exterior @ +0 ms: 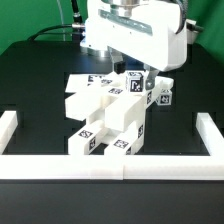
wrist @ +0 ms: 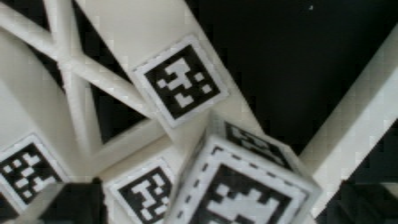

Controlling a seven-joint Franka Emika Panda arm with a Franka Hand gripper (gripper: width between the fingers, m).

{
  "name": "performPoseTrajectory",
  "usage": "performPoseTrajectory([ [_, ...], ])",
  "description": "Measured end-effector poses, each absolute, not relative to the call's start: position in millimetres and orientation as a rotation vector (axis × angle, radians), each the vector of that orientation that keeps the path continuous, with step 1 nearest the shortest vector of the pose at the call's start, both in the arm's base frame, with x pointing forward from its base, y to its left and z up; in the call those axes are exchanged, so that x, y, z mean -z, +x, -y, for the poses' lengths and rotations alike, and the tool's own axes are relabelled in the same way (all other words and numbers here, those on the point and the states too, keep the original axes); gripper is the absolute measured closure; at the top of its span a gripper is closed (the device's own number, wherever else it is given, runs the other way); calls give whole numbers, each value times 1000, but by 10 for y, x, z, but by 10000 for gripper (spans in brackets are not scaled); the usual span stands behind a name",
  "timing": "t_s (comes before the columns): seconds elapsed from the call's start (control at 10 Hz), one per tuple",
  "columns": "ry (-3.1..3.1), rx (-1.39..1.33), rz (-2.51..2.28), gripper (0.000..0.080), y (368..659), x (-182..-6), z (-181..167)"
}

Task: Assemble chair

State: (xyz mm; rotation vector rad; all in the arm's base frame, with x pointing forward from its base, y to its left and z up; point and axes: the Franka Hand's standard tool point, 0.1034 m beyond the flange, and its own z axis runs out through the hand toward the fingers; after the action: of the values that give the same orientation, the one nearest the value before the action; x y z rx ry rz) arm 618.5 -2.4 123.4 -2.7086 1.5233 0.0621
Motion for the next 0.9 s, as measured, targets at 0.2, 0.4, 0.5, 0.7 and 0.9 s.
performPoseTrajectory([
  [0.2, -2828, -54, -1280, 151, 6186, -1231, 23],
  [0.4, -2909, -40, -1088, 151, 6191, -1224, 12],
  [0.5, -2950, -34, -986, 151, 6191, -1220, 11],
  [0.7, -2994, -31, -850, 151, 6175, -1196, 7],
  [0.9, -3042, -28, -657, 151, 6176, -1197, 15],
])
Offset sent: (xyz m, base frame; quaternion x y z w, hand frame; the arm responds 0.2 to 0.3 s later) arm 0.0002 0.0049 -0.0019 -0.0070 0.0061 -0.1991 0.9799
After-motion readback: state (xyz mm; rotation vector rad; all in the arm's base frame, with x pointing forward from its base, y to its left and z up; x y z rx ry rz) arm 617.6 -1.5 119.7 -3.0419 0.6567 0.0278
